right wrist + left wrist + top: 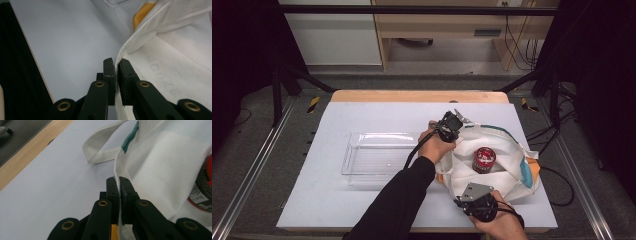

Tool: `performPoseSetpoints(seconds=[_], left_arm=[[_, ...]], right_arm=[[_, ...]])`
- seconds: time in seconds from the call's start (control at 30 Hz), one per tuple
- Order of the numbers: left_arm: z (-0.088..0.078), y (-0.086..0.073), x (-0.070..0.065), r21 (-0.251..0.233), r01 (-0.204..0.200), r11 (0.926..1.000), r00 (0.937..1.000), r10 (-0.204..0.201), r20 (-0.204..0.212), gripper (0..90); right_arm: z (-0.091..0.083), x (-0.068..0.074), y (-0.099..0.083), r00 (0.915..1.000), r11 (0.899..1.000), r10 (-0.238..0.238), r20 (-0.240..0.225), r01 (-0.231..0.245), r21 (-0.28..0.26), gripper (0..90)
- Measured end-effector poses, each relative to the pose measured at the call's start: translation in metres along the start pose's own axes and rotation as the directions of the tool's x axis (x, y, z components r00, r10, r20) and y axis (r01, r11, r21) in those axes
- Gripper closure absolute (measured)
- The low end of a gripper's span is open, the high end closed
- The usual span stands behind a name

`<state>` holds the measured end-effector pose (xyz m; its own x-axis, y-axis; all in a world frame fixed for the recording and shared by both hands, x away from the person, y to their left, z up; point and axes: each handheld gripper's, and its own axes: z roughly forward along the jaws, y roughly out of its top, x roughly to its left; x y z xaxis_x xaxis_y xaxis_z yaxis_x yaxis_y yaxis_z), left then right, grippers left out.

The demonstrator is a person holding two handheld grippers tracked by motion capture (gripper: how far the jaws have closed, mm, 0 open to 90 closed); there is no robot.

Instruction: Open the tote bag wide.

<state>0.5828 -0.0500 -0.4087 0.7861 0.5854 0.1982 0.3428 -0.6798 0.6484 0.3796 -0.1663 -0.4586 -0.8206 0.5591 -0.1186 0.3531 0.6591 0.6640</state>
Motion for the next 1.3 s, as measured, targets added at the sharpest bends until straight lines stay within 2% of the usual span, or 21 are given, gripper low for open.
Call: performPoseSetpoints(seconds=[0.07, 0.23, 0.33, 0.37, 0.47, 0.53, 0.63, 0.7, 0.73, 0.8, 0.87, 0.93, 0.97, 1.0, 1.07, 1.17, 1.2, 1.23, 1.3], left_arm=[[-0.003, 0.0, 0.0, 0.0, -0.003, 1.0, 1.0, 0.003, -0.003, 85.4], [-0.016, -0.003, -0.002, -0.056, 0.009, 0.9984, 0.9997, -0.01, -0.02, 71.8], [-0.034, -0.006, -0.001, -0.094, 0.013, 0.9955, 0.9993, -0.016, -0.035, 62.4], [-0.039, -0.007, -0.001, -0.119, 0.016, 0.9928, 0.9992, -0.021, -0.035, 60.8], [-0.057, -0.009, -0.002, -0.134, -0.002, 0.9909, 0.9993, -0.003, -0.036, 57.4], [-0.073, -0.012, -0.003, -0.167, -0.005, 0.986, 0.9993, -0.001, -0.037, 55.9], [-0.092, -0.017, -0.006, -0.214, 0.005, 0.9769, 0.9994, -0.012, -0.032, 52.9], [-0.101, -0.021, -0.009, -0.225, -0.002, 0.9743, 0.9996, -0.004, -0.027, 52.6], [-0.107, -0.023, -0.012, -0.235, -0.012, 0.9718, 0.9997, 0.006, -0.024, 52.2], [-0.114, -0.027, -0.019, -0.252, -0.017, 0.9676, 0.9999, 0.015, -0.008, 51.2], [-0.116, -0.031, -0.027, -0.257, -0.025, 0.9662, 0.9995, 0.029, 0.01, 50.6], [-0.115, -0.035, -0.035, -0.253, -0.043, 0.9664, 0.9986, 0.049, 0.018, 49.4], [-0.114, -0.039, -0.041, -0.252, -0.05, 0.9666, 0.9979, 0.059, 0.028, 48.5], [-0.114, -0.042, -0.045, -0.252, -0.056, 0.9662, 0.9973, 0.066, 0.032, 47.6], [-0.11, -0.052, -0.053, -0.266, -0.054, 0.9625, 0.996, 0.071, 0.054, 47.4], [-0.107, -0.062, -0.061, -0.245, -0.069, 0.9671, 0.9957, 0.082, 0.044, 46.4], [-0.105, -0.066, -0.063, -0.239, -0.067, 0.9686, 0.9959, 0.08, 0.044, 45.9], [-0.103, -0.068, -0.064, -0.236, -0.06, 0.9699, 0.996, 0.074, 0.049, 45.7], [-0.1, -0.072, -0.065, -0.225, -0.057, 0.9726, 0.996, 0.071, 0.055, 45.6]], right_arm=[[-0.001, 0.001, 0.0, 1.0, 1.0, 0.005, -0.002, -0.005, -0.009, 78.4], [-0.004, 0.004, -0.001, 0.9995, 1.0, -0.016, 0.027, 0.017, -0.022, 61.5], [-0.011, 0.006, -0.002, 0.9991, 0.999, -0.015, 0.04, 0.017, -0.046, 54.0], [-0.015, 0.006, -0.002, 0.9987, 0.998, -0.009, 0.049, 0.012, -0.063, 52.2], [-0.021, 0.003, -0.003, 0.9978, 0.996, -0.004, 0.067, 0.01, -0.091, 45.2], [-0.026, 0.001, -0.003, 0.9968, 0.994, 0.009, 0.079, -0.001, -0.106, 42.7], [-0.041, -0.002, 0.0, 0.9892, 0.987, 0.016, 0.146, 0.008, -0.16, 40.3], [-0.053, -0.005, 0.002, 0.9785, 0.981, 0.035, 0.203, 0.005, -0.194, 40.7], [-0.058, -0.008, 0.002, 0.9745, 0.98, 0.044, 0.22, 0.0, -0.197, 40.6], [-0.068, -0.016, 0.001, 0.9605, 0.979, 0.067, 0.27, -0.011, -0.205, 41.8], [-0.079, -0.028, -0.003, 0.9395, 0.978, 0.109, 0.325, -0.043, -0.204, 42.6], [-0.091, -0.039, -0.009, 0.9174, 0.971, 0.162, 0.364, -0.083, -0.222, 44.3], [-0.096, -0.043, -0.011, 0.91, 0.97, 0.177, 0.375, -0.096, -0.225, 44.7], [-0.103, -0.05, -0.014, 0.8941, 0.968, 0.193, 0.404, -0.108, -0.225, 45.7], [-0.113, -0.061, -0.019, 0.8741, 0.97, 0.208, 0.439, -0.127, -0.208, 47.7], [-0.122, -0.074, -0.026, 0.8491, 0.974, 0.215, 0.483, -0.149, -0.173, 48.7], [-0.123, -0.079, -0.029, 0.8432, 0.974, 0.22, 0.491, -0.16, -0.162, 48.7], [-0.125, -0.084, -0.032, 0.8317, 0.971, 0.237, 0.502, -0.184, -0.155, 48.6], [-0.124, -0.091, -0.035, 0.8233, 0.966, 0.257, 0.506, -0.21, -0.148, 47.4]])
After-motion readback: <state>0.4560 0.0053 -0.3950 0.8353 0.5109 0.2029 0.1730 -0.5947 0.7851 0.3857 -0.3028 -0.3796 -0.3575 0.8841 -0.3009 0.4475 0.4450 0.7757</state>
